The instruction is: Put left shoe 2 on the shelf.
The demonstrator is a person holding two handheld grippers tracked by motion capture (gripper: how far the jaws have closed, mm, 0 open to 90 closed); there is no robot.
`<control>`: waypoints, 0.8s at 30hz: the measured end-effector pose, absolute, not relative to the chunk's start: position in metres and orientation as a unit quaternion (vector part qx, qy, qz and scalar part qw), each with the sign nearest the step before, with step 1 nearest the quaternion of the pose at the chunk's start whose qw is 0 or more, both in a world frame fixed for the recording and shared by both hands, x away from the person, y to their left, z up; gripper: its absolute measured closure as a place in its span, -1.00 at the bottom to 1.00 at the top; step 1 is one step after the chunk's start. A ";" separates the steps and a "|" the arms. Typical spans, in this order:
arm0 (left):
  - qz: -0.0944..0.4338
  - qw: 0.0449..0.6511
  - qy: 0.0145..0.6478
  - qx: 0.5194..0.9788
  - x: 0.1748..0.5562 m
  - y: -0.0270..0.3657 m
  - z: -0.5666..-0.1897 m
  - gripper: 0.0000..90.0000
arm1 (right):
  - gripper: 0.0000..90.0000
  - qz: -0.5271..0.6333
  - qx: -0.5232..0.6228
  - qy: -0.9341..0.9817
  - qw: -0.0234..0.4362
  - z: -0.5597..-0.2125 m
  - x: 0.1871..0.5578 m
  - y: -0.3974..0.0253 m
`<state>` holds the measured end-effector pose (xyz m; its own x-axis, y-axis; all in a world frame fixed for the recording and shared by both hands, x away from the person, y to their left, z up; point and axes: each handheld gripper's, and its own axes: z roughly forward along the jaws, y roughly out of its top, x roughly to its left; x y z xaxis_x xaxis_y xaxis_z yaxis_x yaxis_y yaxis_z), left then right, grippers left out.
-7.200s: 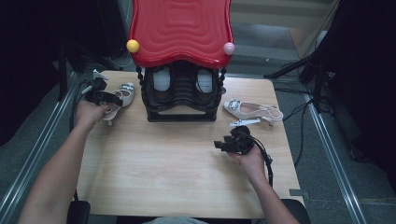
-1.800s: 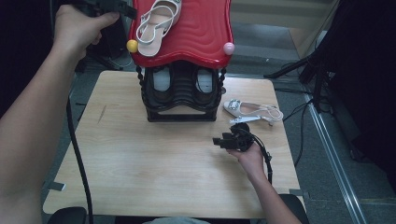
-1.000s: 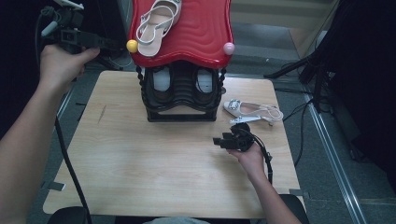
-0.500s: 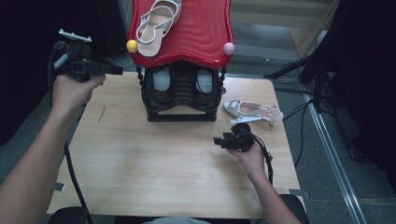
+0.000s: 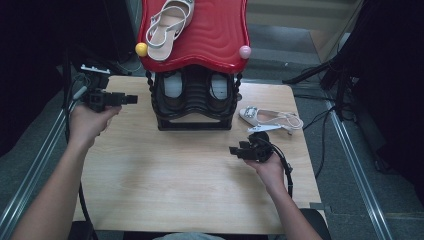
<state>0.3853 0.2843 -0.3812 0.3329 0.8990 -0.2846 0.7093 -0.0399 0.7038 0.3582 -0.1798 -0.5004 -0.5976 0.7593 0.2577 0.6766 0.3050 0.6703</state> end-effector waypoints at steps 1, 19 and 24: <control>0.114 0.402 0.562 0.714 0.385 0.284 -0.386 -0.08 | 0.07 0.386 0.446 0.806 0.053 -0.500 0.358 -0.180; 0.087 0.391 0.558 0.726 0.377 0.270 -0.454 -0.07 | 0.24 0.388 0.452 0.801 0.070 -0.498 0.354 -0.188; 0.070 0.387 0.551 0.736 0.374 0.267 -0.460 -0.09 | 0.30 0.390 0.446 0.802 0.080 -0.499 0.353 -0.190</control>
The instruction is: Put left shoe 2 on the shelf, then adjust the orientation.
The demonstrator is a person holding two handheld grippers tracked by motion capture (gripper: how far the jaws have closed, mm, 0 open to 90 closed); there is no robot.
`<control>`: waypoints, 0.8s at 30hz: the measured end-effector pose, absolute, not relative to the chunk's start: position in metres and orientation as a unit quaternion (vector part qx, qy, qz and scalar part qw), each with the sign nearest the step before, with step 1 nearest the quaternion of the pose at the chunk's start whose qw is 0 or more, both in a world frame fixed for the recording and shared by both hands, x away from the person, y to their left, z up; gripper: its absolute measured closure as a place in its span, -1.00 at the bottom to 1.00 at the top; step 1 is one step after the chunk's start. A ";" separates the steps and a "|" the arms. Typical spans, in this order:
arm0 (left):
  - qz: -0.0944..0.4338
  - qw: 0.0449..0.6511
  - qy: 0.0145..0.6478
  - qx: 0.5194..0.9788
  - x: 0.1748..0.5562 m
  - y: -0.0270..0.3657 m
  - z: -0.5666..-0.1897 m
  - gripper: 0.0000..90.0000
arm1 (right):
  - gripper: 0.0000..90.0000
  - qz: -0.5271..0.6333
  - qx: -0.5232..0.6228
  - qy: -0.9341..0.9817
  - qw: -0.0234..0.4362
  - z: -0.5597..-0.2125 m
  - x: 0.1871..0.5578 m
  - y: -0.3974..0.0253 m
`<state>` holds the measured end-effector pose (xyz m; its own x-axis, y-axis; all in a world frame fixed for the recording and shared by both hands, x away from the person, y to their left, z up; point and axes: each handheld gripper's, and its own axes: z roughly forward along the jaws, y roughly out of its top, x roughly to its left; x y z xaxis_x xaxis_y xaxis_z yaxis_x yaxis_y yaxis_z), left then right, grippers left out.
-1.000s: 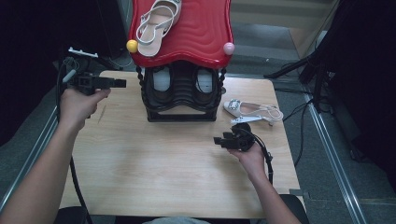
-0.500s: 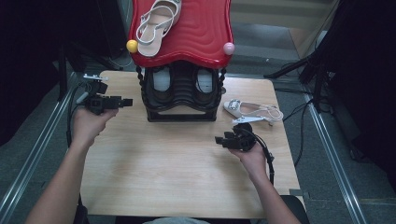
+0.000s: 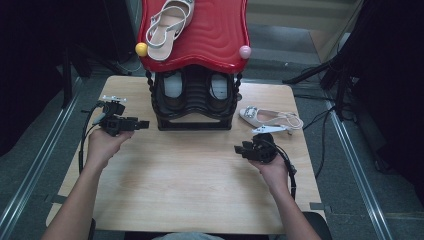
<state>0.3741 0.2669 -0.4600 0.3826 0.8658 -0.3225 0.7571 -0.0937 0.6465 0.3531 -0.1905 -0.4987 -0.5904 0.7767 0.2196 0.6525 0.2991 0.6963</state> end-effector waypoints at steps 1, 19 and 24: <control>0.072 0.386 0.551 0.736 0.373 0.266 -0.461 -0.09 | 0.30 0.390 0.446 0.802 0.080 -0.499 0.353 -0.190; 0.066 0.374 0.551 0.743 0.375 0.268 -0.479 -0.09 | 0.56 0.400 0.474 0.778 0.102 -0.498 0.353 -0.216; 0.065 0.372 0.548 0.747 0.376 0.267 -0.482 -0.09 | 0.64 0.392 0.478 0.779 0.103 -0.495 0.359 -0.220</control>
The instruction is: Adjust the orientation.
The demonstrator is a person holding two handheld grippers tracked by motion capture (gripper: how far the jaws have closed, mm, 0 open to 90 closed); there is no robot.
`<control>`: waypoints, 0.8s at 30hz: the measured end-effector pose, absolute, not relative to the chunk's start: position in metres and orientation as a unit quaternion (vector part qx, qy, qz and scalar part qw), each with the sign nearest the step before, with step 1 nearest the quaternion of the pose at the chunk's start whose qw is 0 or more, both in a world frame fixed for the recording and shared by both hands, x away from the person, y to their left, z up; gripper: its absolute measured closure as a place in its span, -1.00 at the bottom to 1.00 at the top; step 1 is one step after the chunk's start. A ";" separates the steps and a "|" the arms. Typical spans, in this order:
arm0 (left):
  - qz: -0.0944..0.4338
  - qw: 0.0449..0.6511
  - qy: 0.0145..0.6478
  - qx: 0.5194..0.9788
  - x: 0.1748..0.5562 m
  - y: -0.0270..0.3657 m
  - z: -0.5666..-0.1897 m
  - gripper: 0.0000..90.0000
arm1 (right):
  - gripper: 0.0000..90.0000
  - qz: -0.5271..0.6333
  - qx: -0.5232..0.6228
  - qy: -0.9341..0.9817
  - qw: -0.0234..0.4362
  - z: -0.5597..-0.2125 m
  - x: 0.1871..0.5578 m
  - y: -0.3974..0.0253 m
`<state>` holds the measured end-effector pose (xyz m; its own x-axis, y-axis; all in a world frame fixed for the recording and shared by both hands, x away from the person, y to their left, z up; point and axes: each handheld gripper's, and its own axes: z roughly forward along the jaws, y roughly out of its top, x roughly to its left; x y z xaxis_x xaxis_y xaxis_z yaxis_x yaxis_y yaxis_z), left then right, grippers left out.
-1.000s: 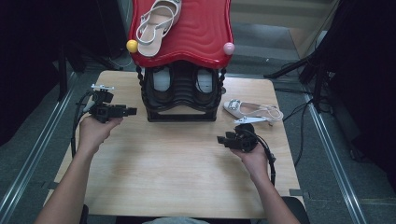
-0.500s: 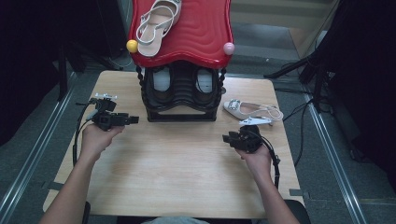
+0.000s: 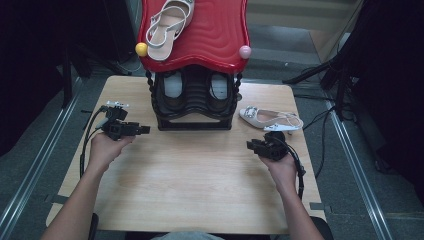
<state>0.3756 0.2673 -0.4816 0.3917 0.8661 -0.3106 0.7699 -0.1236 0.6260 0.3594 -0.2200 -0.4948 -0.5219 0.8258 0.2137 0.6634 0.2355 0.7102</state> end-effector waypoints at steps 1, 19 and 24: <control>0.065 0.372 0.547 0.747 0.375 0.267 -0.482 -0.09 | 0.66 0.388 0.475 0.782 0.109 -0.494 0.360 -0.220; 0.054 0.373 0.538 0.753 0.376 0.264 -0.485 -0.09 | 0.75 0.411 0.506 0.751 0.101 -0.493 0.368 -0.235; 0.054 0.373 0.539 0.753 0.376 0.264 -0.485 -0.09 | 0.83 0.416 0.531 0.733 0.090 -0.485 0.374 -0.243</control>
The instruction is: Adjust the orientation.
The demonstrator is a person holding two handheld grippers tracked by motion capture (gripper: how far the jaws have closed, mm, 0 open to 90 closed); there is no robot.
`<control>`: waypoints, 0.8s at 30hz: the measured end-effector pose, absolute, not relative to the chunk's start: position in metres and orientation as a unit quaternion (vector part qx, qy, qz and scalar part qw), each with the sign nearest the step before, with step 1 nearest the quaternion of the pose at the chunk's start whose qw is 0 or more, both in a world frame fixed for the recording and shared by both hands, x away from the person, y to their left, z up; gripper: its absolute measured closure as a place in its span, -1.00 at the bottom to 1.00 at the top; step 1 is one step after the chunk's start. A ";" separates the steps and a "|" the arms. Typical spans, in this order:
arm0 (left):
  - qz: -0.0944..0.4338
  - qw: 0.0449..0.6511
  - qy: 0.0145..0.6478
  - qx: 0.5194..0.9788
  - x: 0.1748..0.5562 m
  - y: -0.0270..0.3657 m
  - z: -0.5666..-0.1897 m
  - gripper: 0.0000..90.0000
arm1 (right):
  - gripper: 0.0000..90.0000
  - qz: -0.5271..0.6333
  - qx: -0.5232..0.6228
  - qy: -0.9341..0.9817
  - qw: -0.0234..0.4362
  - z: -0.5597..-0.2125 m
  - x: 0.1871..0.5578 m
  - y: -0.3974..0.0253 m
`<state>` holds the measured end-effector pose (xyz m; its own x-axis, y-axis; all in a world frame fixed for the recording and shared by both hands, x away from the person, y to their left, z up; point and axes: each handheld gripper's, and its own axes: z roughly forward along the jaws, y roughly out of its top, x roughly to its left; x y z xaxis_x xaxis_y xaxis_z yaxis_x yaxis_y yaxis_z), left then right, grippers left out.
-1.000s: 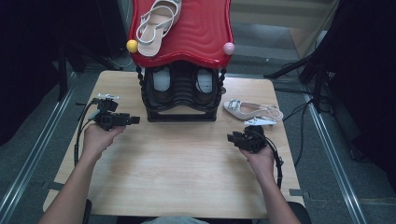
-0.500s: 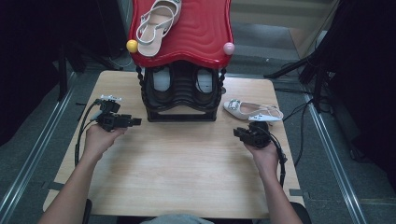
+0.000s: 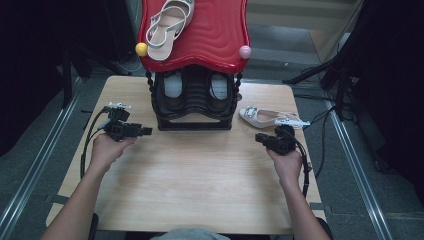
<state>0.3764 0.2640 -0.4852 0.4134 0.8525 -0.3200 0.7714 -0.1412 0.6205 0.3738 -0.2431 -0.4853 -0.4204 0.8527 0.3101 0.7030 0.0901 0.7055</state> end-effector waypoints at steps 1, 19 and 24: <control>0.055 0.372 0.539 0.753 0.376 0.264 -0.485 -0.09 | 0.85 0.418 0.535 0.729 0.087 -0.484 0.375 -0.245; 0.052 0.371 0.539 0.755 0.378 0.266 -0.488 -0.09 | 1.00 0.380 0.533 0.745 0.130 -0.458 0.411 -0.260; 0.050 0.369 0.539 0.756 0.378 0.265 -0.490 -0.09 | 1.00 0.372 0.541 0.742 0.138 -0.448 0.426 -0.269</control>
